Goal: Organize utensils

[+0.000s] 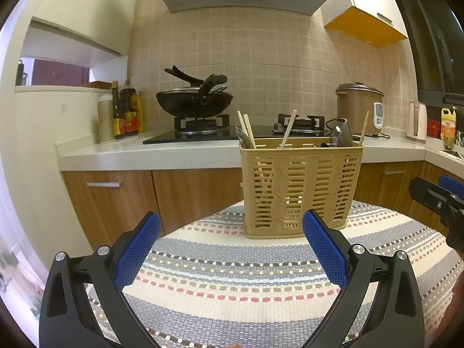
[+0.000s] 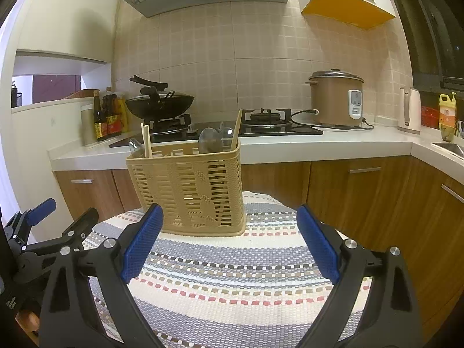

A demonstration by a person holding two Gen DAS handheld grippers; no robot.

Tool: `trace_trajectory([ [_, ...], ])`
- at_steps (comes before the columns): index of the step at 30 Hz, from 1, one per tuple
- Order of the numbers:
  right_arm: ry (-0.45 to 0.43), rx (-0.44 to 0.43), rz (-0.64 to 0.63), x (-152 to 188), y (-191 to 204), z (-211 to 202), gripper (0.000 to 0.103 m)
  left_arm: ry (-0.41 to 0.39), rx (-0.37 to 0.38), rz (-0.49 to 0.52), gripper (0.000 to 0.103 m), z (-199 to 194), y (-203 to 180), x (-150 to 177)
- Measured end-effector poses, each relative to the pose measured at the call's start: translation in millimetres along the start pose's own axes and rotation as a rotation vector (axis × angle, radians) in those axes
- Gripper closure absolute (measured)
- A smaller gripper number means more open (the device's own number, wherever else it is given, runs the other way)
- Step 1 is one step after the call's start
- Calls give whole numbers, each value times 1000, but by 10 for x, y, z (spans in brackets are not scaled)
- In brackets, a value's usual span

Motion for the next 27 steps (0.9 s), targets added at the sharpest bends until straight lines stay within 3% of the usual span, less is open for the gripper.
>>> trace_trajectory([
  [27, 7, -3, 6, 10, -3, 25, 8, 28, 13, -41, 8, 27, 64, 3],
])
Point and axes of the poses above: each gripper's, at about its wrist camera, not at the fingertips, and z roughly the way its jaws point, y to its left, x to its underside, the point moved 6 cm from there along z, roughly the way its jaws point, and after that the axes turned 1 degree about -x, right-handed, at the moved point
